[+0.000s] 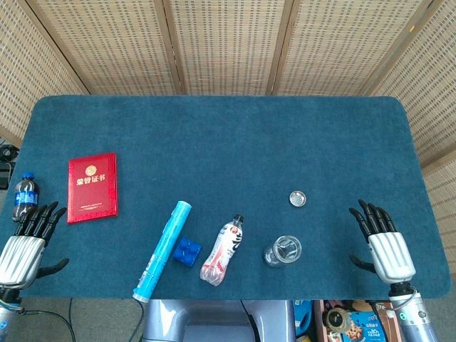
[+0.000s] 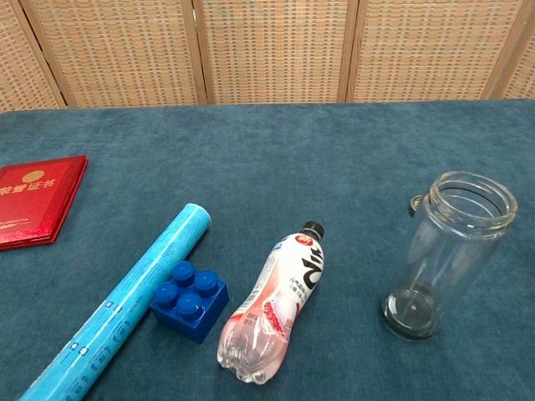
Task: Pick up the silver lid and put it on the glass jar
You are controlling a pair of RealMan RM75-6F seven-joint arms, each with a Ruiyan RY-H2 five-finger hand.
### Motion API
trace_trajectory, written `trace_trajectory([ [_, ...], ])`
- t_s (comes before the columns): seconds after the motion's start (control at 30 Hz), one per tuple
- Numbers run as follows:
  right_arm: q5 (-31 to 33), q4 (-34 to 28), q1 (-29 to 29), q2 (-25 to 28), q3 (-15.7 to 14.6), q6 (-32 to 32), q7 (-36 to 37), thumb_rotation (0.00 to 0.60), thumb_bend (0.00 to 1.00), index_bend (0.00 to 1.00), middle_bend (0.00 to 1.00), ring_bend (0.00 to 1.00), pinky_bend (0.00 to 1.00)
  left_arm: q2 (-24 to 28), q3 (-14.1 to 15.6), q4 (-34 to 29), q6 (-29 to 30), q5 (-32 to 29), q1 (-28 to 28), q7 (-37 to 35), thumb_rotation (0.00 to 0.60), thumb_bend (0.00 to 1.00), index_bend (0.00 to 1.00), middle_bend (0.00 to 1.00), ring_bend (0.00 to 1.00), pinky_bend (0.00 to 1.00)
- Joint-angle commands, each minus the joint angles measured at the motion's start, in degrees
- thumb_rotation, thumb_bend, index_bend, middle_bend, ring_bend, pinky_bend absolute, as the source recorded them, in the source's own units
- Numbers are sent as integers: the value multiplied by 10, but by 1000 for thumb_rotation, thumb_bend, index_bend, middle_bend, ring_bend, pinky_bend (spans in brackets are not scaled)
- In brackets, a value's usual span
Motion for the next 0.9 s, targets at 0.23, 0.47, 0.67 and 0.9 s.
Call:
trace_trajectory([
  [0.23,-1,-1,0,0,0,-5,3,600,57,122,0,0,131,0,0,-1,4,2,2,1,600,160,0,0,0,0],
  [0.47,-4,-5,0,0,2,-5,-1,600,58,122,0,0,131,3,-1,-1,9,3,3,-6,600,161,0,0,0,0],
  [0.67,5,-17,6,1,13,-12,-15,600,57,122,0,0,131,4,-1,-1,10,4,3,-10,600,160,0,0,0,0],
  [0.9,46,-62,61,18,65,-72,-58,600,57,146,0,0,130,3,-1,-3,7,4,2,-5,600,160,0,0,0,0],
])
